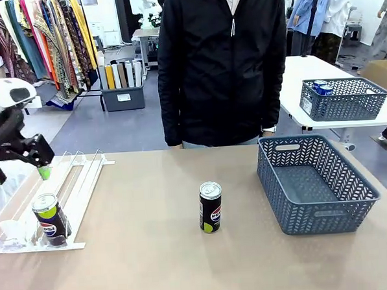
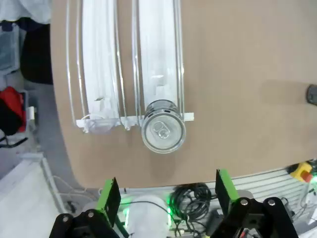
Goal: Retrieve and store the cans from the dispenser.
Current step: Pick up one can from the Automatic Can Dispenser and place it in the middle of the table.
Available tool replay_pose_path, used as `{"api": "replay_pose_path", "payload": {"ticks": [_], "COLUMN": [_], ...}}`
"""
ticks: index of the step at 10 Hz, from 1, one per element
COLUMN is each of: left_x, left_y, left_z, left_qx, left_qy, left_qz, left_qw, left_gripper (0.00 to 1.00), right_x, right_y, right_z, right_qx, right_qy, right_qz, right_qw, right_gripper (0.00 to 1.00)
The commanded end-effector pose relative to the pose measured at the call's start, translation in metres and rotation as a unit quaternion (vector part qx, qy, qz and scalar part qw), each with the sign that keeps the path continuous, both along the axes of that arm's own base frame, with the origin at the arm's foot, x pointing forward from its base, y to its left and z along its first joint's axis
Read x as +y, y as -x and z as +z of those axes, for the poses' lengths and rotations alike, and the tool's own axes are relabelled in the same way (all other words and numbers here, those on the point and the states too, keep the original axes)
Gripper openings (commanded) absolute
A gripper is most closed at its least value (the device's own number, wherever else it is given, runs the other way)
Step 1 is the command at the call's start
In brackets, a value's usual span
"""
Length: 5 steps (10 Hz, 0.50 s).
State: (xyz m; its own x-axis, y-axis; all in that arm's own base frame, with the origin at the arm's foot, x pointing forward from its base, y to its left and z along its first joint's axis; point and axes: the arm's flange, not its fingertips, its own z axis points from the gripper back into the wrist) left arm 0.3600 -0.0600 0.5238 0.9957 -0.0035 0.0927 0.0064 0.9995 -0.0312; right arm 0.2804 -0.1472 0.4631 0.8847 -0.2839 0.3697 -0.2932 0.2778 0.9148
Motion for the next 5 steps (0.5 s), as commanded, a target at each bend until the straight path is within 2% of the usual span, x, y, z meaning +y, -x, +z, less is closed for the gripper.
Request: {"api": "replay_pose_path", "payload": {"ticks": [1, 5], "left_x": [0.0118, 0.0092], "left_y": [0.0032, 0.0021], "left_z": [0.0099, 0.0104], "left_qx": [-0.017, -0.009], "left_qy": [0.082, 0.065], "left_qz": [-0.021, -0.012], "left_qw": [0.996, 0.998], "left_gripper": [1.0, 1.0], "right_x": [0.0019, 0.0019], "right_y": [-0.0035, -0.0035], "right_z": [0.0044, 0.0044], "right_qx": [-0.013, -0.013], "right_qy": [-0.012, -0.012], "right_qz": [-0.003, -0.003], "right_qw": [1.0, 1.0], "right_gripper": [1.0, 1.0]}}
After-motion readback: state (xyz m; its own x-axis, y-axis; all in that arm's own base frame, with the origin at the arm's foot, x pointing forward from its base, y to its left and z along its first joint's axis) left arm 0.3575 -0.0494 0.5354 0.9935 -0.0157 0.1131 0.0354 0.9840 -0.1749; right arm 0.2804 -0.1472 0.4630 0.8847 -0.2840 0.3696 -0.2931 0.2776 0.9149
